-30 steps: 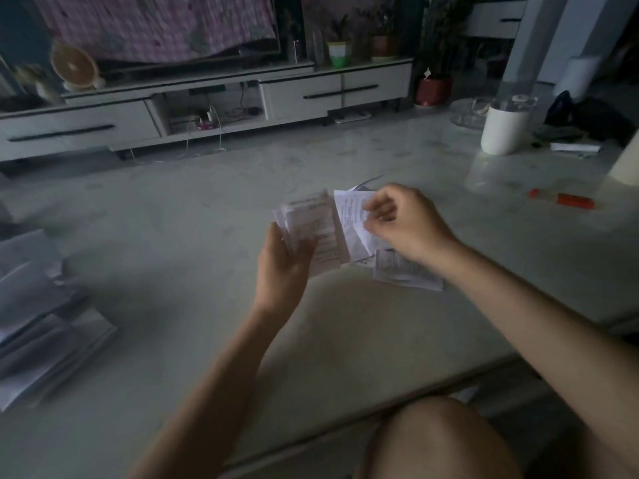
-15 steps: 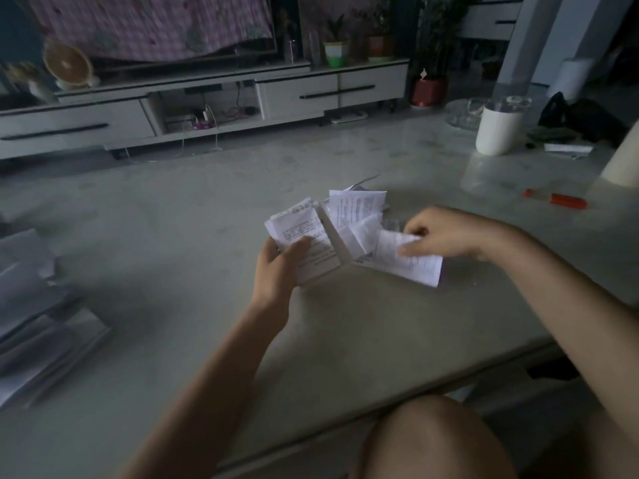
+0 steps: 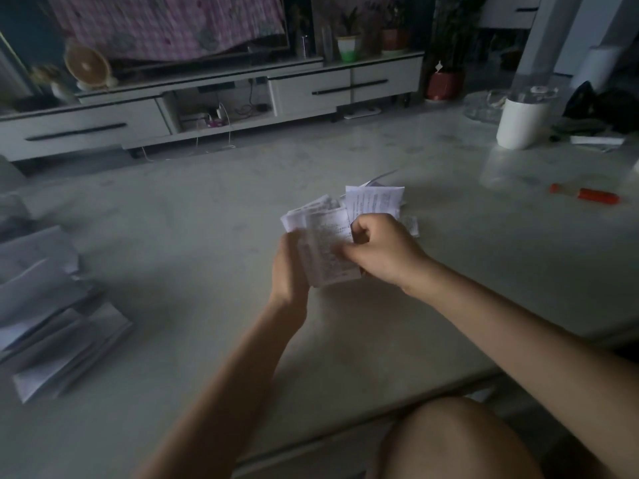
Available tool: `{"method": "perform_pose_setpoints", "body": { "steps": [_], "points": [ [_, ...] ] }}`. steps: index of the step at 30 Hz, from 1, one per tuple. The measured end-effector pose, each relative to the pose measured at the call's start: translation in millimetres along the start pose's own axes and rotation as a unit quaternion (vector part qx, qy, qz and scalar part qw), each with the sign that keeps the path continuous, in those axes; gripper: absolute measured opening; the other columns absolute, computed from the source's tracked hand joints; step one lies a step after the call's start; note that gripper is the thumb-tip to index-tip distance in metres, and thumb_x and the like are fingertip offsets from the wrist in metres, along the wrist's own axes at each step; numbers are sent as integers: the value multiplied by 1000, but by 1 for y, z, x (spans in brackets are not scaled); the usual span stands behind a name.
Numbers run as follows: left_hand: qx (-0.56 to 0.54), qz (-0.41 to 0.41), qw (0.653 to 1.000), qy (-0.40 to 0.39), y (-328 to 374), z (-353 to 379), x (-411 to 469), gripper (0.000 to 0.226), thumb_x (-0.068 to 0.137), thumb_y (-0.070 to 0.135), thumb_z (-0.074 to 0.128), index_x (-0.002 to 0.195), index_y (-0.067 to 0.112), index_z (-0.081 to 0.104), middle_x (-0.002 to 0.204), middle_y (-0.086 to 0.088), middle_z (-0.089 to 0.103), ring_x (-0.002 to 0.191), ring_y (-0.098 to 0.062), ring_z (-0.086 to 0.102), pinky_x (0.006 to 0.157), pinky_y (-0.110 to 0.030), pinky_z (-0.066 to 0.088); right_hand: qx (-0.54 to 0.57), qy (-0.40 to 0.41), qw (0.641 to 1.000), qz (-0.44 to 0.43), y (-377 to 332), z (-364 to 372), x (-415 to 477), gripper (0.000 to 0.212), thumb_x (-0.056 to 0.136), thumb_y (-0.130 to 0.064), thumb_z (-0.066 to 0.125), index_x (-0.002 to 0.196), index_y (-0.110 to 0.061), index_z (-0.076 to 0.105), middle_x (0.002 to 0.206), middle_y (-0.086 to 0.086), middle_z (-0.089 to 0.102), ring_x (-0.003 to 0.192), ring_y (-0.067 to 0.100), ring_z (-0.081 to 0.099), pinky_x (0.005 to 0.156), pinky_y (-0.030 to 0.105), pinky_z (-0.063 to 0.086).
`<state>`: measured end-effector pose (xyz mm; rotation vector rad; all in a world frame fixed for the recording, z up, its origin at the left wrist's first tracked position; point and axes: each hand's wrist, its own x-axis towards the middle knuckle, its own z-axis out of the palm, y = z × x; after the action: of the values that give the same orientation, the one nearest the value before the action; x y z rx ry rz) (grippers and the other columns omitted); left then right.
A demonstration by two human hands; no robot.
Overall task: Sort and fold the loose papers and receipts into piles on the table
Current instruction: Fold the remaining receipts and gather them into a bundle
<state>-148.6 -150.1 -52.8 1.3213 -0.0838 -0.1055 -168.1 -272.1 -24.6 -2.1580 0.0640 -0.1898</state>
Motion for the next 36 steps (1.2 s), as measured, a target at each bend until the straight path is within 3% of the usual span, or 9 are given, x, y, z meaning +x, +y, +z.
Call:
{"method": "perform_pose_setpoints", "body": {
  "steps": [3, 5, 7, 10, 15, 20, 25, 30, 36],
  "points": [
    [29, 18, 999, -4, -1, 3, 0, 35, 91, 40, 46, 107, 12, 61, 103, -11, 67, 92, -24, 64, 81, -38, 52, -56, 19, 998, -36, -1, 7, -1, 32, 81, -24, 70, 63, -18, 44, 62, -6, 50, 61, 13, 48, 56, 24, 38],
    [49, 51, 997, 9, -3, 5, -1, 16, 91, 17, 51, 100, 6, 60, 88, -9, 65, 79, -19, 63, 72, -33, 51, -89, 59, 992, -63, 0, 10, -1, 29, 81, -26, 69, 68, -18, 44, 68, -3, 51, 68, 16, 48, 60, 28, 37],
    [47, 64, 997, 6, -4, 5, -1, 19, 93, 2, 45, 91, 11, 61, 76, 1, 68, 70, -10, 64, 66, -26, 53, -115, 111, 984, -82, 2, 13, 1, 29, 80, -30, 69, 93, -12, 51, 96, 8, 55, 90, 22, 51, 76, 32, 41],
    [26, 57, 998, 9, 0, 7, -3, 23, 94, 2, 42, 89, 16, 59, 76, 2, 68, 69, -7, 64, 63, -21, 54, -46, 28, 998, -37, 1, 17, 3, 55, 86, -32, 62, 126, -4, 36, 125, 13, 48, 116, 24, 47, 95, 32, 40],
    [111, 56, 992, 34, -14, 7, -1, 14, 98, 18, 42, 85, 22, 37, 100, -9, 52, 97, -19, 54, 96, -43, 45, 73, -49, 996, -17, 3, 29, -5, 27, 93, -15, 51, 106, -9, 29, 111, 8, 52, 104, 18, 53, 89, 29, 45],
    [71, 66, 994, 42, -6, 1, 0, 18, 83, 11, 63, 90, 16, 47, 93, -8, 56, 87, -17, 57, 78, -31, 50, 68, -30, 997, -23, 4, 11, 4, 31, 86, -17, 65, 111, -6, 50, 109, 11, 64, 102, 24, 60, 92, 41, 48],
    [91, -64, 993, -28, 22, -20, -2, 53, 55, 16, 68, 105, 10, 55, 90, -6, 61, 77, -17, 60, 62, -27, 51, 54, -201, 977, 36, 0, -15, 9, 23, 77, 3, 66, 85, -18, 61, 90, 7, 64, 85, 18, 60, 78, 31, 49],
    [353, -67, 932, -52, 27, -48, -30, 32, 73, -1, 73, 93, 15, 54, 77, -2, 61, 67, -15, 57, 61, -26, 47, -105, -333, 936, -29, -17, -3, 3, 29, 76, 2, 61, 102, -10, 66, 93, 5, 66, 82, 15, 61, 73, 29, 50],
    [533, 23, 844, 52, 19, -48, -50, 24, 75, 17, 68, 90, 15, 48, 80, 1, 57, 79, -24, 54, 57, -20, 40, -236, -222, 940, -108, -19, 26, -20, 47, 76, -9, 56, 122, -17, 54, 123, 8, 49, 118, 25, 45, 101, 35, 37]
  ]
}}
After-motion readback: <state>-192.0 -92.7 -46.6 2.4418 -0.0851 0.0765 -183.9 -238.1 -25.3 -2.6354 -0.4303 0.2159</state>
